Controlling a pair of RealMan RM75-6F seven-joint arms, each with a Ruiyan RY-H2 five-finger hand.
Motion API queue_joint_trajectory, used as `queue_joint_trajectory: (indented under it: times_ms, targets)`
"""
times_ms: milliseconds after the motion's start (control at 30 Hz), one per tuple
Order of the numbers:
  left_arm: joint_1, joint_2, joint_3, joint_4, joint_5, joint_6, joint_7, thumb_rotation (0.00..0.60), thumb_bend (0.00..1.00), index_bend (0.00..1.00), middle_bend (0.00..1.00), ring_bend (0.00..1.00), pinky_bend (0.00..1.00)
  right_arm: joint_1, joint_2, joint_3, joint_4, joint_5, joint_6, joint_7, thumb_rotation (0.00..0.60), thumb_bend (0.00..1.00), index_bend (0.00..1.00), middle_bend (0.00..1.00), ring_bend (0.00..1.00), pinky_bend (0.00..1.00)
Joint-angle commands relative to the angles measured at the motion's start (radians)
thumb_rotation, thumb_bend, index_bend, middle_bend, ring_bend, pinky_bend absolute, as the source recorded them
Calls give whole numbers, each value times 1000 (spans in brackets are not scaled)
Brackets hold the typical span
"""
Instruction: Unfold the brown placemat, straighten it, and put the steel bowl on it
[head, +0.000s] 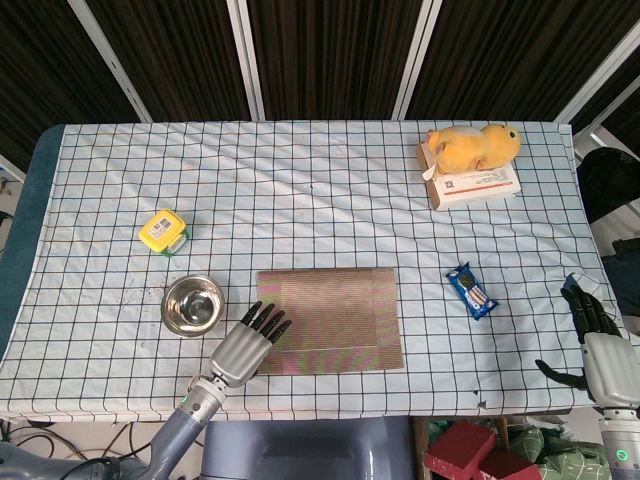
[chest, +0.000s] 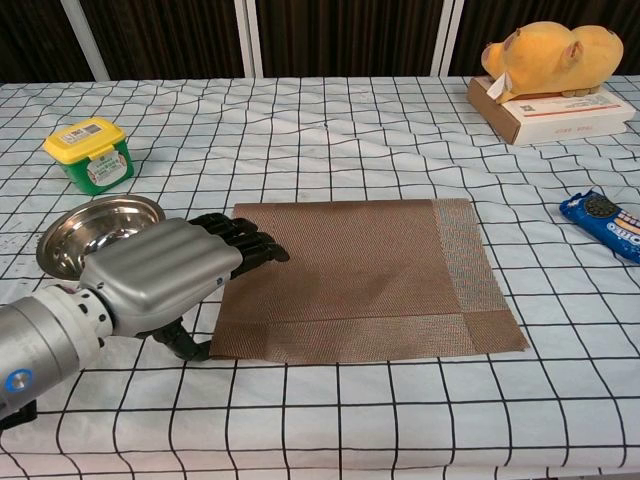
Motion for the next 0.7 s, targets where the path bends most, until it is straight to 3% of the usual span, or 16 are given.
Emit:
queue_joint_trajectory:
  times_ms: [33, 700]
  targets:
    - [1, 0, -1, -1, -2, 0, -2, 600, 34, 124, 101, 0, 90, 0, 0, 0, 0, 0, 0, 0, 600, 74, 0, 0, 0, 160]
    - [0, 9, -1, -19, 3, -4, -8, 600, 39, 124, 101, 0, 90, -1, 0, 0, 0, -1, 1, 0, 600, 75, 0, 0, 0, 160]
